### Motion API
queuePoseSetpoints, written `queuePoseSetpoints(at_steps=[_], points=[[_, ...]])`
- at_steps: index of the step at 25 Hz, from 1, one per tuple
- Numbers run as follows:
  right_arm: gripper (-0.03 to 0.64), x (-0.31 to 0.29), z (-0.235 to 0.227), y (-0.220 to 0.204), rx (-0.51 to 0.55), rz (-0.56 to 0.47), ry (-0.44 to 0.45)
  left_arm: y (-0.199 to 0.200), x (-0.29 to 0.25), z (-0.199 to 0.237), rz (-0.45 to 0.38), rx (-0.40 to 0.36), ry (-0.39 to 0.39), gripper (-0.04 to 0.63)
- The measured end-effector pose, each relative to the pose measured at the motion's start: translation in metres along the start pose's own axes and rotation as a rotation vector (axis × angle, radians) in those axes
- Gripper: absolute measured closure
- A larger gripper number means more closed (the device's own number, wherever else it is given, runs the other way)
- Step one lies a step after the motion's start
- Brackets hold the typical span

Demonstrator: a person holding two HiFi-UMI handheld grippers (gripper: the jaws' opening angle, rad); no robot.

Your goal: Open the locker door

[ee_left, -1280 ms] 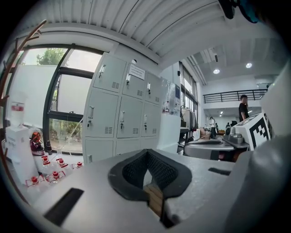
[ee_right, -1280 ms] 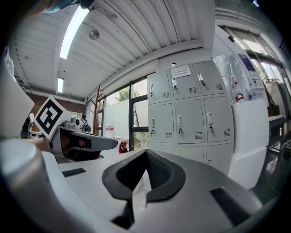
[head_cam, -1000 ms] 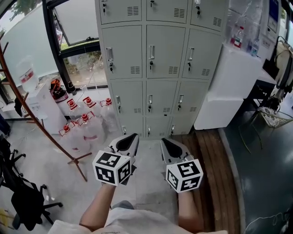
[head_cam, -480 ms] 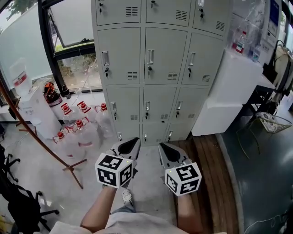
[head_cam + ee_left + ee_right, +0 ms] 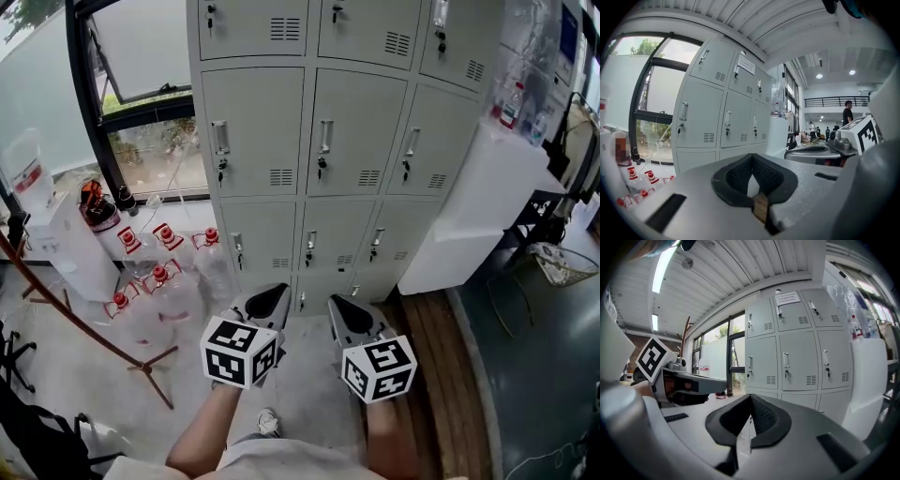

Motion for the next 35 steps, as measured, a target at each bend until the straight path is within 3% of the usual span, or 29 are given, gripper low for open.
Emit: queuePoseSetpoints(at_steps=[17, 28, 35], points=[[0.615, -0.12, 0.005, 0.043, -0.006, -0.021, -0.055, 0.028, -0.044, 0.128, 0.001, 0.001, -0.009, 0.589], [0.615, -0.153, -0.011, 0.05, -0.01, -0.03, -0.085, 0.032, -0.077, 0.152, 0.008, -0.003, -0.032, 0.589], [0.615, -0.185, -0.047, 0.058, -0.019, -0.071, -0.071, 0.041, -0.116, 0.167, 0.011, -0.012, -0.006, 0.589]])
Point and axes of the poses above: the fingertips, and each gripper's own axes: x backward along the fingers, z to its left, y out of its top, the point moved 8 cm from there along x, backward along the fingers, and after that the axes turned 5 degrees about z, right-handed, at the moved point
